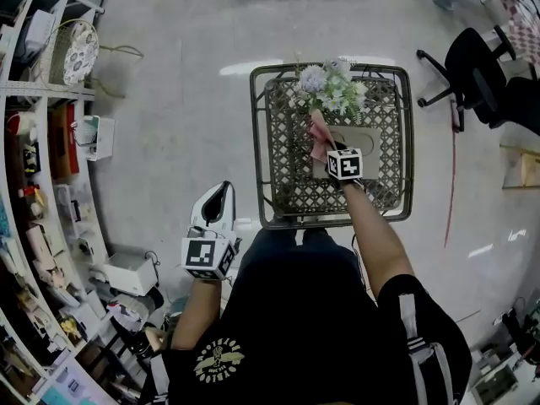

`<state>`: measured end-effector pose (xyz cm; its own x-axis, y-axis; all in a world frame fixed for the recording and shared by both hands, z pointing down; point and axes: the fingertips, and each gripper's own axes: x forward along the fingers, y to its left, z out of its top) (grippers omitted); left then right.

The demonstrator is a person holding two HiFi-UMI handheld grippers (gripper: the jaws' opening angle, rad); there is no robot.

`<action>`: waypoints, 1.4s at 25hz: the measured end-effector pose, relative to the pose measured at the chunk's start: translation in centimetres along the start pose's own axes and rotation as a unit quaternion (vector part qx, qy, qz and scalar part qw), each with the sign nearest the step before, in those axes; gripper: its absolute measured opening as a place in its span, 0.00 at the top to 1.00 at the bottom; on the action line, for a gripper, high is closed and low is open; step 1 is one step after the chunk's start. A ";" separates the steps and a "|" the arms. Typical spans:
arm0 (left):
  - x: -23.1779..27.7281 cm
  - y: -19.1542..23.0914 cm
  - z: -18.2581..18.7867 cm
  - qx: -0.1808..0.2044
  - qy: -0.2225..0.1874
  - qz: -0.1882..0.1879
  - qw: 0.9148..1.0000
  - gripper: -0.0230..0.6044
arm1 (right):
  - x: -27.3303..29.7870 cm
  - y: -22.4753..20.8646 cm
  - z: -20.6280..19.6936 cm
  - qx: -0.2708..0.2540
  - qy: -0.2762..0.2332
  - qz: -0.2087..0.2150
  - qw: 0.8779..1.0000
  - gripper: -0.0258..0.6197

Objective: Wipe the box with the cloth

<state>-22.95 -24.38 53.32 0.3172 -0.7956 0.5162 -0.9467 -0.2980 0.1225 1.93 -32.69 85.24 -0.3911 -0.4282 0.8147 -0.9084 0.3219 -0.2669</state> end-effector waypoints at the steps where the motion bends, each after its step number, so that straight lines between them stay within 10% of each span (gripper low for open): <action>1: 0.2 -0.3 0.3 -0.001 0.001 -0.004 1.000 0.96 | -0.1 -0.6 -0.2 -0.003 0.004 -0.013 1.000 0.93; 26: 0.4 -5.3 0.8 -0.013 -0.010 -0.009 1.000 0.96 | -8.4 -18.2 -5.2 -0.005 0.048 -0.174 0.984 0.93; 35: -2.2 -5.0 1.2 -0.005 -0.028 0.005 1.000 0.96 | -8.7 -2.0 -3.7 -0.020 0.001 0.004 1.000 0.93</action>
<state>-18.90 -21.76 50.56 0.3095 -0.8275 0.4686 -0.9505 -0.2844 0.1255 7.69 -26.48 80.63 -0.3981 -0.4236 0.8137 -0.8986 0.3585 -0.2530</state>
